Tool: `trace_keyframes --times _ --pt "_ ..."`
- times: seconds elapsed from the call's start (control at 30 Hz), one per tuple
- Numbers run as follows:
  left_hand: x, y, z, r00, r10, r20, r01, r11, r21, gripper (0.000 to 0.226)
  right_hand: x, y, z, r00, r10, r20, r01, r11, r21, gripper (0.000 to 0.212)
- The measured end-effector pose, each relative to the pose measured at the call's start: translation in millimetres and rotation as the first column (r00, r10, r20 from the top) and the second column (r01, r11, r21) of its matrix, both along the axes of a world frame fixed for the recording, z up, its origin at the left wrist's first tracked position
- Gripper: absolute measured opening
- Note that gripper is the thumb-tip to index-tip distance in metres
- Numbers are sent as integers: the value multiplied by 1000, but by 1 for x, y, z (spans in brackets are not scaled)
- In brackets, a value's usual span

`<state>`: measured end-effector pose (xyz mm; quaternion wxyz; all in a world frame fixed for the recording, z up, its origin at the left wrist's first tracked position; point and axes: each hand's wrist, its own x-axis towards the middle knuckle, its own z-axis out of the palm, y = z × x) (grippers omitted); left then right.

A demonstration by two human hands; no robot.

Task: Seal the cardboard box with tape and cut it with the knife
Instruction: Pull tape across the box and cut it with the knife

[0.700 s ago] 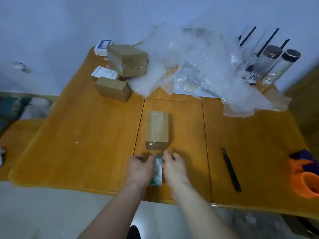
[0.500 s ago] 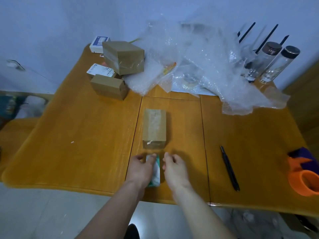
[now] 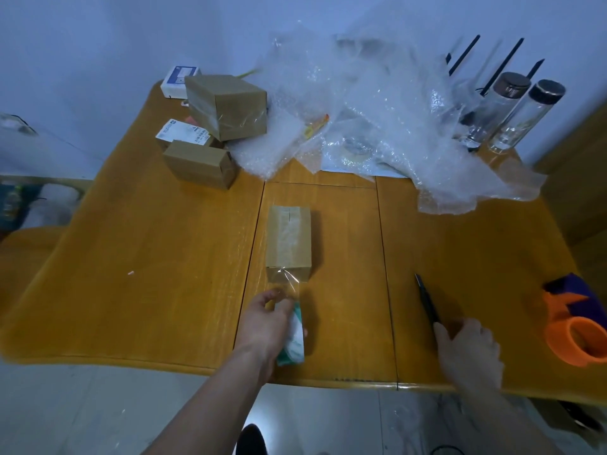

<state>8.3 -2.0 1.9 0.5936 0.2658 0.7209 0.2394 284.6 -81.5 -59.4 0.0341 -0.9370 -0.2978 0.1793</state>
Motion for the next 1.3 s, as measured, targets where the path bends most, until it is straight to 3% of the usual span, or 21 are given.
trace_keyframes --times 0.13,0.33,0.47,0.57,0.67,0.87,1.0,1.17,1.3 --pt "2 0 1 1000 4 2 -4 1000 -31 43 -4 9 -1 992 119 -52 -117 993 30 41" --pt "4 -1 -1 999 -37 5 37 997 -72 25 -2 22 -6 979 79 -186 -71 996 47 32" --pt "5 -2 0 999 -34 19 36 995 -88 25 -19 35 16 922 132 -365 -69 981 182 21" --pt "5 -2 0 999 -42 26 44 995 -86 32 -41 46 40 852 287 -438 -152 936 318 19" --pt "4 -1 -1 998 -43 48 47 995 -87 31 -62 57 64 734 530 -425 -345 830 439 21" --pt "0 -1 -3 996 -37 84 46 993 -108 22 -88 94 90 516 845 -141 -711 514 480 18" --pt "-1 -2 -2 995 -42 94 52 993 -110 21 -93 111 100 350 935 50 -888 314 335 12" --pt "-1 -2 -5 993 -34 113 47 993 -107 30 -97 125 103 135 980 144 -986 118 115 10" --pt "1 -2 -8 991 -32 128 46 993 -105 30 -105 137 106 55 995 84 -998 53 19 30"
